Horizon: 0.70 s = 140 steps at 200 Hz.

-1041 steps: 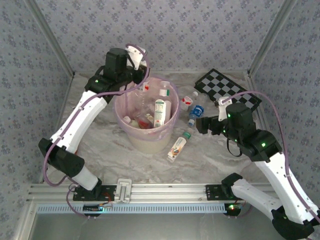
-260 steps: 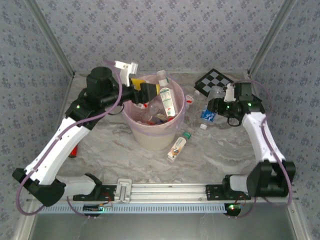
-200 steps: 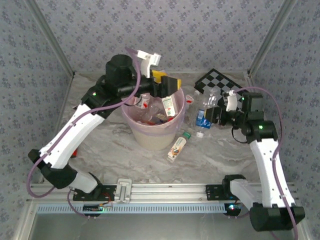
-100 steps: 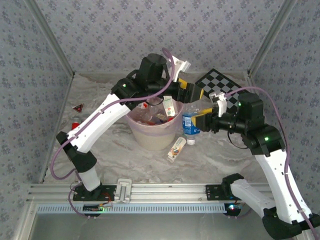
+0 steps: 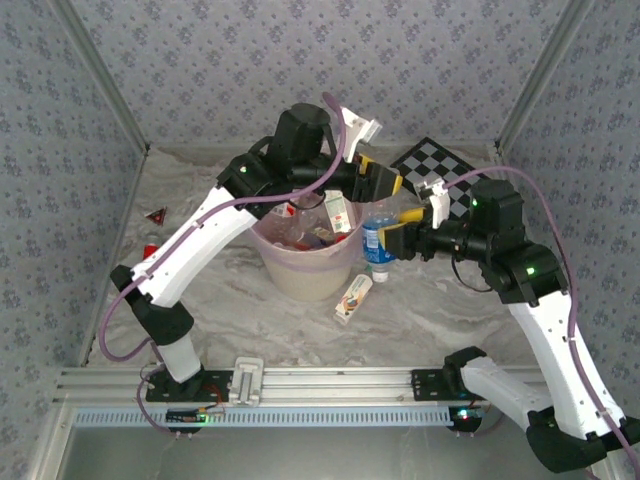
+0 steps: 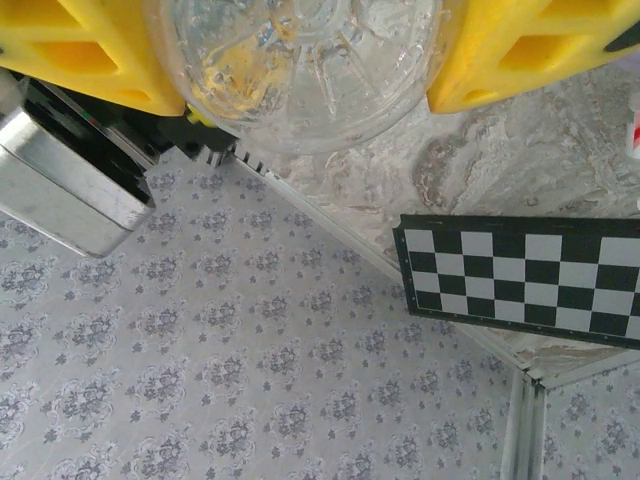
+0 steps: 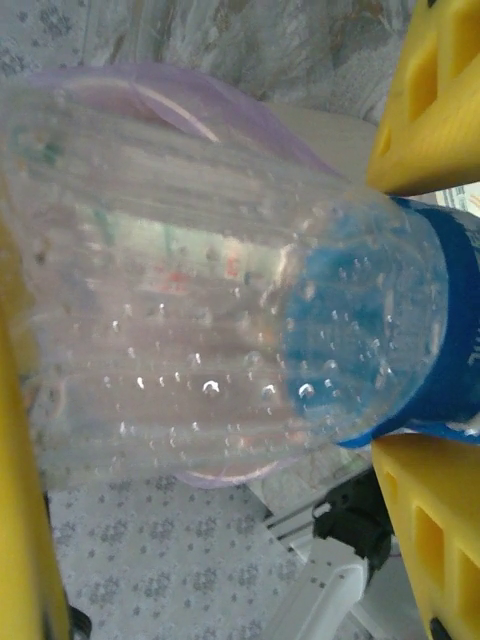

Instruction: Put the plastic bottles in the bin

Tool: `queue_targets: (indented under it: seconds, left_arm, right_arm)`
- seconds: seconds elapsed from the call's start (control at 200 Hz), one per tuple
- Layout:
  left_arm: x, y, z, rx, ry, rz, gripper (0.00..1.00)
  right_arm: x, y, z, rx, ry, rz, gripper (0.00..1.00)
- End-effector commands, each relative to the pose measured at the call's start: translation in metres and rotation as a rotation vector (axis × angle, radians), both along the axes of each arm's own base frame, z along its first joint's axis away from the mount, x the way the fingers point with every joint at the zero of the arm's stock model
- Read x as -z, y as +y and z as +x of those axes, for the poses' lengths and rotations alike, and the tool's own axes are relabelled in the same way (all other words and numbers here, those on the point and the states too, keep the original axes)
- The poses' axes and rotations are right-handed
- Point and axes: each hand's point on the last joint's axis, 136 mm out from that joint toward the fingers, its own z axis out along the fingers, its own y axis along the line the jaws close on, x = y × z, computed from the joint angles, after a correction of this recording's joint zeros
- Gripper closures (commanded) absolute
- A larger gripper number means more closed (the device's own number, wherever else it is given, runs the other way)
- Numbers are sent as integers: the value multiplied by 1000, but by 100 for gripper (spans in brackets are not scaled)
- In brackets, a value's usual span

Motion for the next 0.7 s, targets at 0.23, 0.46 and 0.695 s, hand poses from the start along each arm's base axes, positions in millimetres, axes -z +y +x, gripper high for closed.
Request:
queue_targets:
  seconds: [0.23, 0.46, 0.695]
  left_arm:
    - [-87, 92, 33, -196, -161, -130, 60]
    - [-85, 174, 88, -456, -148, -88, 68]
    - [-20, 185, 141, -501, 3, 70, 78]
  right_arm:
    - [-9, -40, 5, 211, -53, -72, 6]
    - [13, -67, 12, 341, 25, -98, 6]
    - [22, -78, 11, 381, 54, -126, 6]
